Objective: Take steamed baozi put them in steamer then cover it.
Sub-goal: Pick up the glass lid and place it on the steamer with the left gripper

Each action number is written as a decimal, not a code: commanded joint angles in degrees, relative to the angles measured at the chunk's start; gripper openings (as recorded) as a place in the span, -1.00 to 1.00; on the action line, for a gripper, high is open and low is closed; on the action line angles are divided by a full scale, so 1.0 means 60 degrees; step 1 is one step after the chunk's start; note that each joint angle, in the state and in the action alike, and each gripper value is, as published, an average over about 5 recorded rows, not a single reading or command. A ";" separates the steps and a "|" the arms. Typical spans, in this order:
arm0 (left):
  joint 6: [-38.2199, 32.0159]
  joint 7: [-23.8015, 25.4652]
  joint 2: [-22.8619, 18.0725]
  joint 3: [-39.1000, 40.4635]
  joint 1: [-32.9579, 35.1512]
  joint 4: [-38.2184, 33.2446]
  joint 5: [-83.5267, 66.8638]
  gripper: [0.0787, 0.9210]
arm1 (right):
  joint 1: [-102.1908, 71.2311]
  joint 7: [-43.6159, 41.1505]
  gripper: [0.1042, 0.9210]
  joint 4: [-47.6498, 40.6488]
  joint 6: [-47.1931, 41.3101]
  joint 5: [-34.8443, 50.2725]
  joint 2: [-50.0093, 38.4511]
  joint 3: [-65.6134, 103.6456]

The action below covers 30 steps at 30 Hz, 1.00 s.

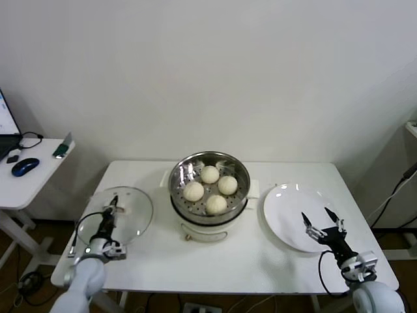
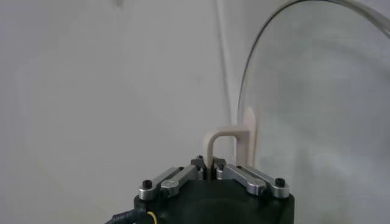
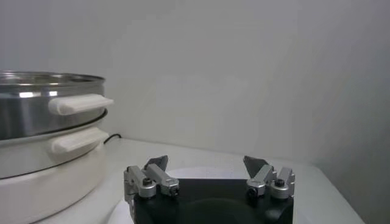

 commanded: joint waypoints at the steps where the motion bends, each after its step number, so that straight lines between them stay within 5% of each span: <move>1: 0.1998 0.0260 0.0712 -0.0055 0.1988 -0.4188 -0.1066 -0.83 | 0.0160 -0.0024 0.76 -0.0178 0.0054 -0.0068 -0.0046 -0.0010; 11: 0.4837 0.0763 0.2123 0.0298 0.2959 -0.7374 -0.1193 -0.83 | 0.0704 -0.0034 0.76 -0.0590 0.0095 -0.0137 -0.0259 -0.0235; 19: 0.6098 0.1768 0.3198 0.2527 0.1067 -0.7778 -0.1352 -0.83 | 0.1145 -0.0026 0.76 -0.0890 0.0119 -0.0343 -0.0319 -0.0541; 30: 0.6565 0.3518 0.0823 0.6143 -0.2665 -0.6128 0.0232 -0.83 | 0.1436 -0.0043 0.76 -0.1278 0.0259 -0.0629 -0.0067 -0.0600</move>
